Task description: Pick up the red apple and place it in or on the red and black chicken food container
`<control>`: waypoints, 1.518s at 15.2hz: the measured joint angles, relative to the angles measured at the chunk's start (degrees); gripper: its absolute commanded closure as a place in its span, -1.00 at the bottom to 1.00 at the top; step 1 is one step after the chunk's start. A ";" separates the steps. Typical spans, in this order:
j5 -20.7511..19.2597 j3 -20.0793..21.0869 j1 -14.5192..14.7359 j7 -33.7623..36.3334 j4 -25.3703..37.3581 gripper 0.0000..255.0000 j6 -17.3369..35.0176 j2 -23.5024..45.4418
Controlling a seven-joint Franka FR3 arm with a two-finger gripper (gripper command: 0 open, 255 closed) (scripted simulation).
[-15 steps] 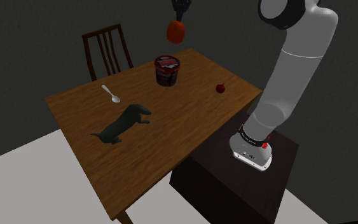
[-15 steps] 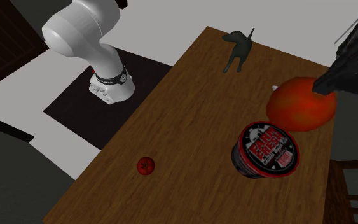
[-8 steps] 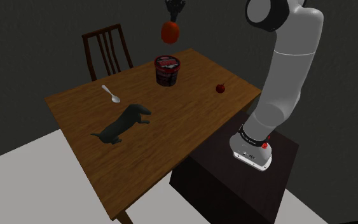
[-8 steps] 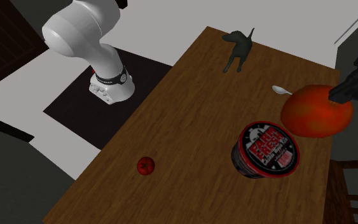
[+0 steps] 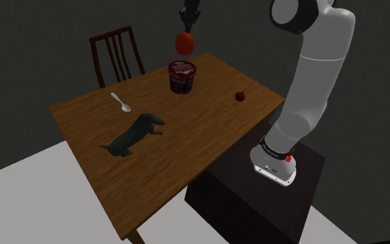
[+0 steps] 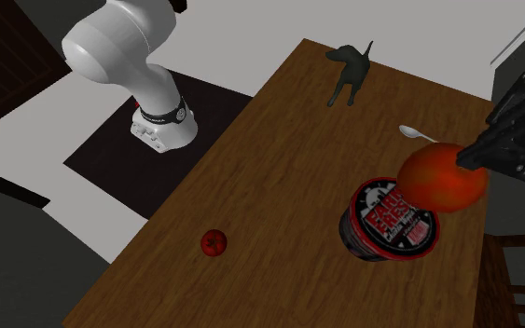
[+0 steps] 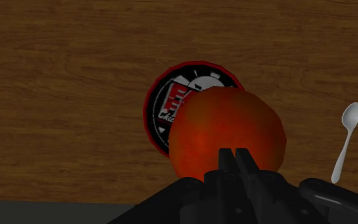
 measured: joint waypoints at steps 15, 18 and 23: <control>0.26 0.17 0.48 -1.24 -11.69 1.00 11.48 -0.13; 0.33 0.19 0.47 -1.37 -12.08 1.00 12.16 -0.05; 0.35 0.18 0.44 -1.41 -12.03 -1.00 12.21 0.09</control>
